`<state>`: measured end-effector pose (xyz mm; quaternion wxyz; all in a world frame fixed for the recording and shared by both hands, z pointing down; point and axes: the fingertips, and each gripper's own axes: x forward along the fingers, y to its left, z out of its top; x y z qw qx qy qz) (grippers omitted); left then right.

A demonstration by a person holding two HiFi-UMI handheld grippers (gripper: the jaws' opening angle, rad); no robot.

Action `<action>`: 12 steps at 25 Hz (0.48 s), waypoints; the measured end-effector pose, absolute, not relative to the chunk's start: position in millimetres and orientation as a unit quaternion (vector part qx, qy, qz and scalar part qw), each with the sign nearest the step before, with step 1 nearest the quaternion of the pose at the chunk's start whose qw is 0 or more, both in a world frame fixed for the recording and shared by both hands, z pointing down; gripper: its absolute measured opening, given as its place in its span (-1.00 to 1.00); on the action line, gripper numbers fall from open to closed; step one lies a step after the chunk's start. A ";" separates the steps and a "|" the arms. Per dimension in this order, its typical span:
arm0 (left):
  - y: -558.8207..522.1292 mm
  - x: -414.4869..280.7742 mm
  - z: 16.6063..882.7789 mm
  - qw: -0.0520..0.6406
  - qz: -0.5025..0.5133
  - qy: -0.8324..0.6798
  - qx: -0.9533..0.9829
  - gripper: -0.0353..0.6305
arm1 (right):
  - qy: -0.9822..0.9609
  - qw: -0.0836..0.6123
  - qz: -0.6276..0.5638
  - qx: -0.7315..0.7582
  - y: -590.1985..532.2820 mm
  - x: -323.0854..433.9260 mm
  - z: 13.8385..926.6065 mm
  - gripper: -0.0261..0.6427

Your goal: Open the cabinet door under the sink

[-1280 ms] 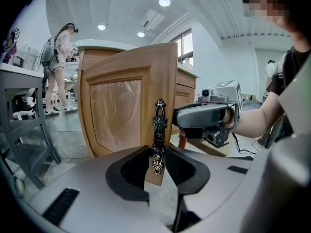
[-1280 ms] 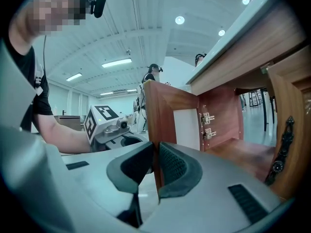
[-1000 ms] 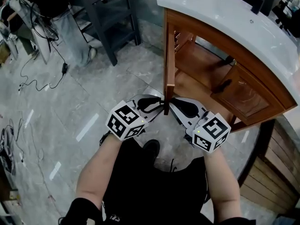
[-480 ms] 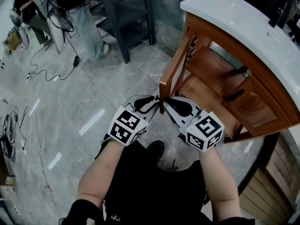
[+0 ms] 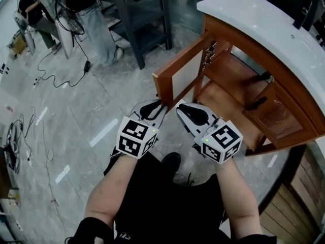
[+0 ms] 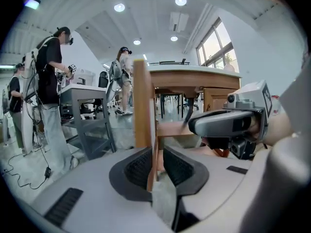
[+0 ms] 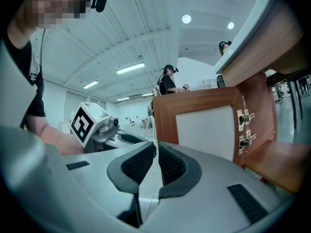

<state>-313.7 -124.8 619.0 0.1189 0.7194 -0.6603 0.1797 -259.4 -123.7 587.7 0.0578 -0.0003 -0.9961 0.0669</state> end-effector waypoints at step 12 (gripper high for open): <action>-156.0 -248.0 604.7 0.102 0.149 -0.615 0.767 -0.71 | -0.988 0.056 0.074 0.127 -177.7 -171.5 595.3 -0.78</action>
